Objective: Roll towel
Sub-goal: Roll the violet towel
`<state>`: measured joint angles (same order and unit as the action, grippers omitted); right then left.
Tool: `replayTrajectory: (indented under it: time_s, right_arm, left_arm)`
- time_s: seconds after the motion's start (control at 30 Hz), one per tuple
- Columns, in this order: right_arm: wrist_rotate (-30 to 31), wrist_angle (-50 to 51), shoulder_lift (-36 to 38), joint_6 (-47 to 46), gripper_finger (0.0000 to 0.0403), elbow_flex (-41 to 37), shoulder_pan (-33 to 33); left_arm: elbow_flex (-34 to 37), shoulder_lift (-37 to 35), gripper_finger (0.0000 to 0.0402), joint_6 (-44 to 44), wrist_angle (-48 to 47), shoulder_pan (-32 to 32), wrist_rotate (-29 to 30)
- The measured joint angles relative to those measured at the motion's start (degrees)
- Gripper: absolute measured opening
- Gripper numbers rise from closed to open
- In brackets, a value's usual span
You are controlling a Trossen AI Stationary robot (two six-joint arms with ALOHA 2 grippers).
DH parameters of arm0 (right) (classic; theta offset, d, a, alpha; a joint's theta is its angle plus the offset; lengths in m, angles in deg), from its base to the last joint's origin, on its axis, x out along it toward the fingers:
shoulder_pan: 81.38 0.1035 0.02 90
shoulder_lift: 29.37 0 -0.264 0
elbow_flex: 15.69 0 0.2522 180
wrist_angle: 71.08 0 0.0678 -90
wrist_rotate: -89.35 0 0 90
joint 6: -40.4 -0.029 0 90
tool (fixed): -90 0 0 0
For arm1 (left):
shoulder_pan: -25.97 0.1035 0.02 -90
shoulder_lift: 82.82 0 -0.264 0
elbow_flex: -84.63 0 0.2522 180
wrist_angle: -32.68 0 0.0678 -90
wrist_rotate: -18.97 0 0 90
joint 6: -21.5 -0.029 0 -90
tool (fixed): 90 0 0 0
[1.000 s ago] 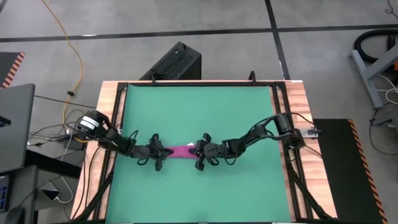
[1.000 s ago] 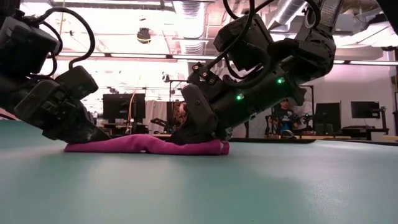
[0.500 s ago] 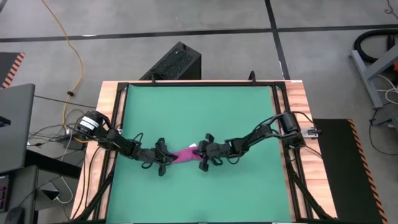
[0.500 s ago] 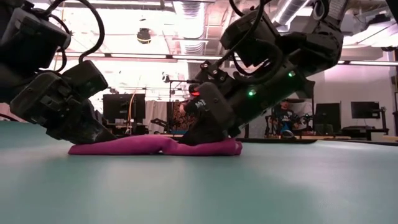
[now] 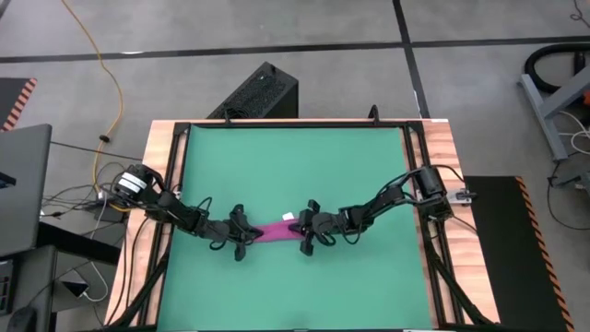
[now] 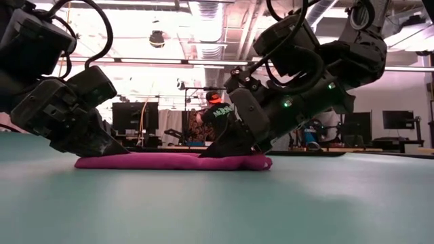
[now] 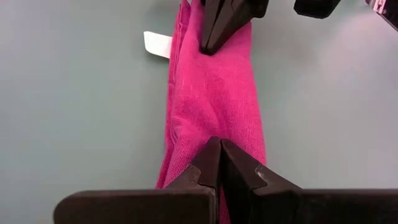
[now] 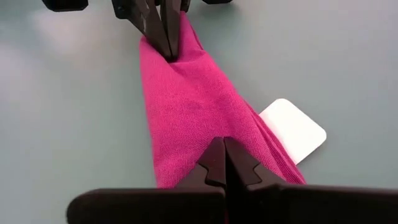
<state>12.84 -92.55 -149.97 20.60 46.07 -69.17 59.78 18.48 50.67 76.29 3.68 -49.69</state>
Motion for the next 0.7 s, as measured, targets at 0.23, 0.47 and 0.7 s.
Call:
replayTrajectory:
  time_s: [0.23, 0.47, 0.7]
  right_arm:
    - [0.6, -1.1, 0.3, 1.7, 0.001, -0.2, 0.0]
    - [0.8, -0.7, 1.6, 3.1, 0.001, -0.3, 0.1]
    - [1.3, -2.2, 1.7, 3.5, 0.001, -0.5, 0.2]
  left_arm:
    - [0.1, -0.3, 0.0, -0.1, 0.4, 0.0, 0.3]
    - [0.2, -1.9, 0.0, 0.6, 0.2, 0.0, 0.1]
    - [0.3, -6.8, 0.0, -1.0, -1.2, 0.0, 1.1]
